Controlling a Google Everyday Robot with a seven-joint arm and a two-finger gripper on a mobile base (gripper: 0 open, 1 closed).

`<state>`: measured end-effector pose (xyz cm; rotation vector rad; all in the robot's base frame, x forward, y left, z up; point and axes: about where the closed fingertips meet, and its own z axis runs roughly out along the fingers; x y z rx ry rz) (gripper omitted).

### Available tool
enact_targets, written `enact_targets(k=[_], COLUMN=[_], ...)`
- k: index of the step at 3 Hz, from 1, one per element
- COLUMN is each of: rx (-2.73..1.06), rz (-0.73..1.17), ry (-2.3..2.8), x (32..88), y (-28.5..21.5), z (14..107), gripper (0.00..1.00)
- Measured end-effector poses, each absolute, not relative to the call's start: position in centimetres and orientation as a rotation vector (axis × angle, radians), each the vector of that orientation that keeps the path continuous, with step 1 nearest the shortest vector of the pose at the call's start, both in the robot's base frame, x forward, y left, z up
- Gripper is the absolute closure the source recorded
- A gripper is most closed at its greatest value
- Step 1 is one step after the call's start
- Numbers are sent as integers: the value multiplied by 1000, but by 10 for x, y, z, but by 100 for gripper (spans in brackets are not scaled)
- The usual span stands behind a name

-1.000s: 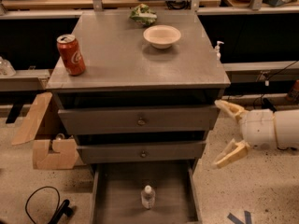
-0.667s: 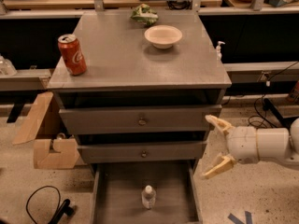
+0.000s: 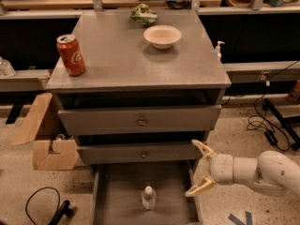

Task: Pick blue plastic bottle from bottom drawer and place on counter

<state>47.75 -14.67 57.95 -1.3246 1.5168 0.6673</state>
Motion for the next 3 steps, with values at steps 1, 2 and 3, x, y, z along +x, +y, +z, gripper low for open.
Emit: enact_targets(k=[1,2,3], rx=[-1290,-1272,-1272], rz=[710,747,747], ry=[1483,1502,1502], x=[481,480,480], y=[-142,-138,-138], z=[527,485,485], gripper=[0,0,0])
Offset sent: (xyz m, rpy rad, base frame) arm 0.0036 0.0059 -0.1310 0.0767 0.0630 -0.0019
